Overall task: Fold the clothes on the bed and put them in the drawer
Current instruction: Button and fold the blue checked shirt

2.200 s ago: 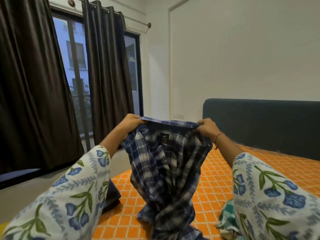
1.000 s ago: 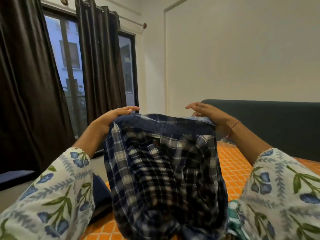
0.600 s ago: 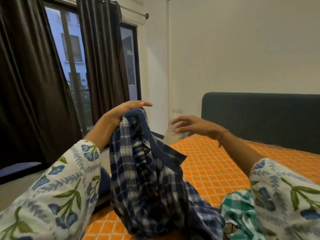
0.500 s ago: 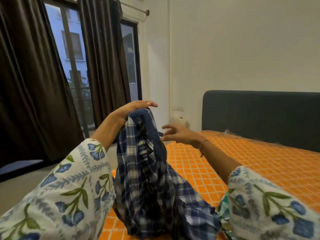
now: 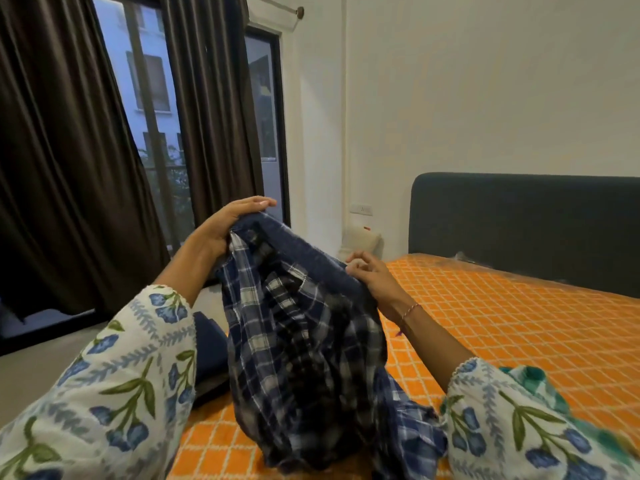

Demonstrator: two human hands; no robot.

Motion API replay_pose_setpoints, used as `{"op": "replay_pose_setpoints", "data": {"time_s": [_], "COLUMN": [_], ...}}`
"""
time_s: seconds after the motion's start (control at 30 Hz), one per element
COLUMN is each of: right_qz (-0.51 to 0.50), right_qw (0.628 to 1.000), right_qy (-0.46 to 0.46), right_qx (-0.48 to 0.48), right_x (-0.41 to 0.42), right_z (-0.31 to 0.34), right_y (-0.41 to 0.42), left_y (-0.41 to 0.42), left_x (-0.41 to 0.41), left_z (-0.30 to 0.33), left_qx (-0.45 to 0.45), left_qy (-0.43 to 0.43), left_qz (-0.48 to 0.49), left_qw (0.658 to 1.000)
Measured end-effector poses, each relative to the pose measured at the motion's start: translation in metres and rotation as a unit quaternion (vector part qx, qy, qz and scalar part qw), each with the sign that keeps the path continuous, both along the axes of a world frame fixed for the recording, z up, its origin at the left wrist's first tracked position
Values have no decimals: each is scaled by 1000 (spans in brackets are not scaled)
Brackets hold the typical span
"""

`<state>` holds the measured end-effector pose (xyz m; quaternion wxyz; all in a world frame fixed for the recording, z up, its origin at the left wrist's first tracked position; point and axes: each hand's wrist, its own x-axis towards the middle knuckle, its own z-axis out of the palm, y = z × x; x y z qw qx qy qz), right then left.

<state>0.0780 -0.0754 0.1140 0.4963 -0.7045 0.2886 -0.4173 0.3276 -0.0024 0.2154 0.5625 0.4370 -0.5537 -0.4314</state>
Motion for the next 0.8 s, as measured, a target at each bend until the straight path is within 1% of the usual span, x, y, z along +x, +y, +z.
{"op": "replay_pose_setpoints", "data": {"time_s": [0.07,0.17,0.2,0.27,0.37,0.4,0.47,0.53,0.57,0.63,0.7,0.73,0.77,0.8], "right_qz": [23,49,44,-1,-57,-92,-162,-183,-192,-230,-257,-268,-281,-291], "right_qw": [998,991,984,962,946,932,892,883,883,875,877,880,881,883], "right_qy": [41,114,154,216,213,226,267,258,250,240,214,194,176,159], "right_qx": [-35,-43,-72,-167,-239,-269,-326,-346,-348,-352,-345,-341,-338,-331], "right_x": [-8,-21,-24,-29,-37,-39,-41,-38,-37,-35,-35,-35,-36,-36], "right_z": [8,19,21,26,39,42,50,57,59,63,68,69,72,74], "right_y": [3,5,2,-7,-20,-24,-29,-28,-26,-26,-25,-25,-24,-24], "left_y": [1,2,2,4,4,4,-2,-9,-12,-16,-16,-16,-16,-16], "left_x": [9,13,13,10,5,1,-9,-18,-23,-31,-39,-42,-44,-46], "left_z": [-11,-24,-27,-30,-33,-35,-34,-34,-35,-37,-38,-38,-39,-39], "left_qx": [18,32,28,29,60,66,64,28,5,-38,-65,-80,-104,-131], "left_qy": [4,-46,-65,-107,-148,-176,-286,-397,-436,-492,-531,-534,-518,-485], "left_qz": [8,14,12,-4,-18,-17,15,54,76,139,203,217,215,201], "left_qw": [1000,998,997,994,987,982,956,916,897,859,820,813,821,841]}}
